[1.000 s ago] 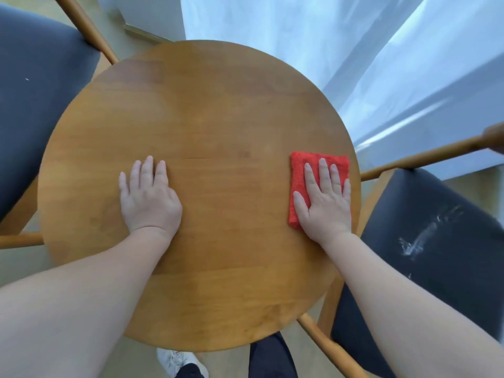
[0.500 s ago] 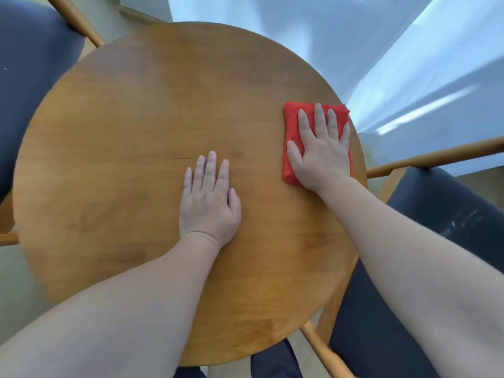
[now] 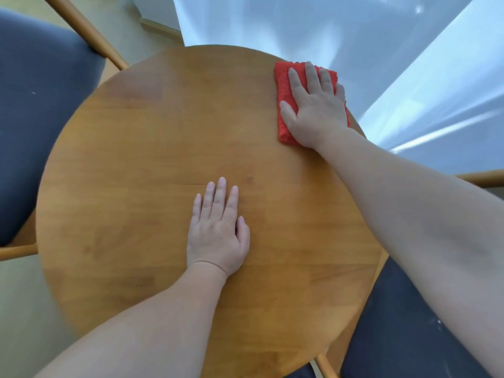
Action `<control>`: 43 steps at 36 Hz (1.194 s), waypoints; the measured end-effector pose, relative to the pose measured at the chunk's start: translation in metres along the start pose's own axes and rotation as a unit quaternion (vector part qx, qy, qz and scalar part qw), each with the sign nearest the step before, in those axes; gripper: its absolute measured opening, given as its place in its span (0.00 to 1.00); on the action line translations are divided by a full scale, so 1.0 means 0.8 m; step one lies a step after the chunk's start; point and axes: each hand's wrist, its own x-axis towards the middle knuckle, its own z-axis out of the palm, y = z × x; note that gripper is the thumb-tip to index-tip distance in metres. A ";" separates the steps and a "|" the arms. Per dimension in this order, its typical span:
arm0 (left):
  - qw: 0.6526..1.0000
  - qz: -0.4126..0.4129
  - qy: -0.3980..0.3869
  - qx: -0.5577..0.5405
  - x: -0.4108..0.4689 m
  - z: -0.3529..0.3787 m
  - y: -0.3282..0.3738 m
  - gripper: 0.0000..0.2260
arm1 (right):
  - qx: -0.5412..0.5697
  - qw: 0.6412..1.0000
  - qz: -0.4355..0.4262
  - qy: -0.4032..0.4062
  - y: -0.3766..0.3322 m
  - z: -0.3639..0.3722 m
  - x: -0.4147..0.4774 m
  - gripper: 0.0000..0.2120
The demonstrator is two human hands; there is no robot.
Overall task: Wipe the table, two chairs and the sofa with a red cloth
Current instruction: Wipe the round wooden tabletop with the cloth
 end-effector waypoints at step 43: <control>1.000 -0.007 0.022 0.007 -0.008 0.002 0.004 0.25 | 0.097 0.948 0.300 0.025 0.021 0.080 -0.311 0.34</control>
